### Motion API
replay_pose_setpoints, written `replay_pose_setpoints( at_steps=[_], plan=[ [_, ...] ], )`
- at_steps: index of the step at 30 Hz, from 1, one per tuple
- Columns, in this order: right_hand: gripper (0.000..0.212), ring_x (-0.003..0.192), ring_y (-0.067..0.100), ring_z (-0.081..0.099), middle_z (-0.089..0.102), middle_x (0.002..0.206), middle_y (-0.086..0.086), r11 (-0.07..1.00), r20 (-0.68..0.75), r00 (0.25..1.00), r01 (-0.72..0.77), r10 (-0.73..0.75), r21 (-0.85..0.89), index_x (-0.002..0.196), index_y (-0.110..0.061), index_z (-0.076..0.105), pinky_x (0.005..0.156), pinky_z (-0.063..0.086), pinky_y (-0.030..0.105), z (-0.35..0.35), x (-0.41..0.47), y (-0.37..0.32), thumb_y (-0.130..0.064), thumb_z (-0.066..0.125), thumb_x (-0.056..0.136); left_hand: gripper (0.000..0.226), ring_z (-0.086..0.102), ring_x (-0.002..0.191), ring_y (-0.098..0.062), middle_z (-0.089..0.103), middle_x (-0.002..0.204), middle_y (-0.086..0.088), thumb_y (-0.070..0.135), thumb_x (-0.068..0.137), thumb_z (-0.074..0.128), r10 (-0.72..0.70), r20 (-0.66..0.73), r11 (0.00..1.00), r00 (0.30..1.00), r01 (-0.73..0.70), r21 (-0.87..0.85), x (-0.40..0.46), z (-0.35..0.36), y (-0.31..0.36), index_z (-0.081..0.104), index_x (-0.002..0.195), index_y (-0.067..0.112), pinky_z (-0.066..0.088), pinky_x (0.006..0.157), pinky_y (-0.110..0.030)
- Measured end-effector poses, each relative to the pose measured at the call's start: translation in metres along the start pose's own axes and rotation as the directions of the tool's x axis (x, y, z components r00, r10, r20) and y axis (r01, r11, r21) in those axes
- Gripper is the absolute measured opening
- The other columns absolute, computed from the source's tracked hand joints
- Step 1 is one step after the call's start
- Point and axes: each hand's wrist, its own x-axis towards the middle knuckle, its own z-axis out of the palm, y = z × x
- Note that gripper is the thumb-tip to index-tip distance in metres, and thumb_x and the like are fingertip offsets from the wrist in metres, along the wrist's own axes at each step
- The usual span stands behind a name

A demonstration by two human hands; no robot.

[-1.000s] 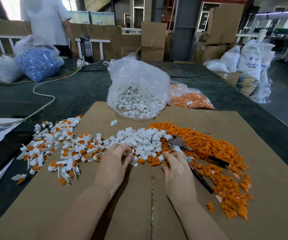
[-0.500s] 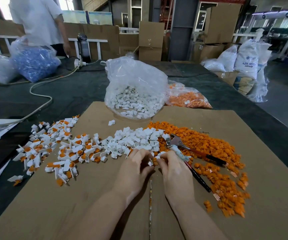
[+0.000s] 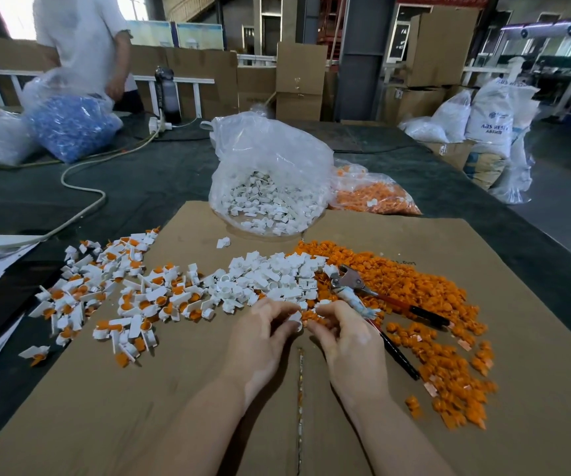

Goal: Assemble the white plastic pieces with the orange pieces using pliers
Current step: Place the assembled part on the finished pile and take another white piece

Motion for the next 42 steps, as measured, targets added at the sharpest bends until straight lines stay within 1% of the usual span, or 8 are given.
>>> replay_pose_setpoints(
  at_steps=[8,12,17,22,26,30,37,42],
  plan=[
    [0.019,0.087,0.01,0.061,0.067,0.092,-0.001,0.997,0.047,0.998,0.037,-0.04,0.075,0.102,-0.008,0.071,0.08,0.048,0.021,-0.001,0.001,0.0,-0.002,0.063,0.086,0.02,0.051,0.062,0.008,0.057,0.067,0.01,0.013,0.085,0.065,-0.102,-0.021,0.972,0.995,0.095,-0.214,-0.001,-0.001,0.004,0.056,0.076,0.029,0.038,0.059,-0.006],
    [0.002,0.074,0.007,0.059,0.066,0.078,-0.007,0.998,0.048,0.999,-0.011,0.008,0.063,0.084,-0.013,0.069,0.067,0.048,0.022,-0.001,0.0,0.001,-0.014,0.069,0.083,0.017,0.051,0.064,0.003,0.057,0.07,0.007,0.015,0.086,0.063,-0.112,0.021,0.973,0.993,0.114,-0.201,-0.001,-0.001,0.002,0.056,0.078,0.028,0.037,0.059,-0.007],
    [0.015,0.062,0.005,0.047,0.054,0.065,-0.011,0.999,0.057,0.998,0.013,-0.011,-0.042,0.072,-0.014,0.062,0.054,0.032,0.012,0.001,0.0,0.002,-0.022,0.069,0.083,0.017,0.051,0.061,0.004,0.059,0.07,0.005,0.012,0.086,0.063,-0.116,0.019,0.969,0.993,0.118,-0.216,-0.002,-0.002,0.004,0.057,0.079,0.026,0.038,0.06,-0.008],
    [0.02,0.058,0.009,0.047,0.05,0.059,-0.01,0.996,0.082,0.997,0.006,0.0,-0.084,0.067,-0.014,0.058,0.052,0.035,0.021,0.003,-0.001,0.003,-0.02,0.07,0.081,0.018,0.052,0.063,0.01,0.058,0.07,0.008,0.011,0.085,0.065,-0.106,0.023,0.975,0.994,0.108,-0.194,-0.003,-0.003,0.007,0.057,0.079,0.026,0.038,0.059,-0.005],
    [0.022,0.058,0.01,0.045,0.046,0.058,-0.01,0.996,0.118,0.993,0.005,0.006,-0.09,0.066,-0.015,0.055,0.053,0.035,0.022,0.003,-0.001,0.003,-0.019,0.068,0.082,0.02,0.053,0.063,0.002,0.059,0.071,0.005,0.011,0.084,0.066,-0.103,0.035,0.979,0.994,0.107,-0.174,-0.005,-0.003,0.007,0.057,0.076,0.027,0.039,0.059,-0.006],
    [0.026,0.059,0.009,0.041,0.041,0.057,-0.011,0.995,0.173,0.985,0.02,-0.003,-0.101,0.065,-0.017,0.047,0.052,0.028,0.015,0.003,-0.001,0.004,-0.02,0.064,0.085,0.021,0.049,0.063,-0.001,0.057,0.07,0.006,0.011,0.084,0.065,-0.08,0.078,0.983,0.994,0.092,-0.156,-0.007,-0.003,0.009,0.057,0.073,0.026,0.039,0.06,-0.009],
    [0.012,0.068,0.009,0.053,0.058,0.069,-0.008,0.995,0.128,0.992,-0.034,0.021,0.095,0.079,-0.019,0.063,0.062,0.047,0.029,0.001,0.0,0.003,-0.027,0.072,0.08,0.015,0.051,0.064,-0.005,0.057,0.071,-0.001,0.008,0.087,0.061,-0.161,0.032,0.947,0.986,0.164,-0.278,-0.003,-0.005,0.011,0.057,0.081,0.02,0.038,0.059,-0.007],
    [0.029,0.076,0.004,0.051,0.051,0.081,-0.014,0.991,0.092,0.995,0.033,-0.045,0.128,0.101,-0.021,0.064,0.068,0.046,0.02,0.0,0.0,0.001,-0.015,0.077,0.075,0.015,0.05,0.068,-0.011,0.054,0.072,-0.006,0.005,0.088,0.058,-0.155,0.058,0.935,0.986,0.166,-0.312,-0.003,-0.007,0.011,0.062,0.096,0.017,0.039,0.063,-0.013]
  ],
)
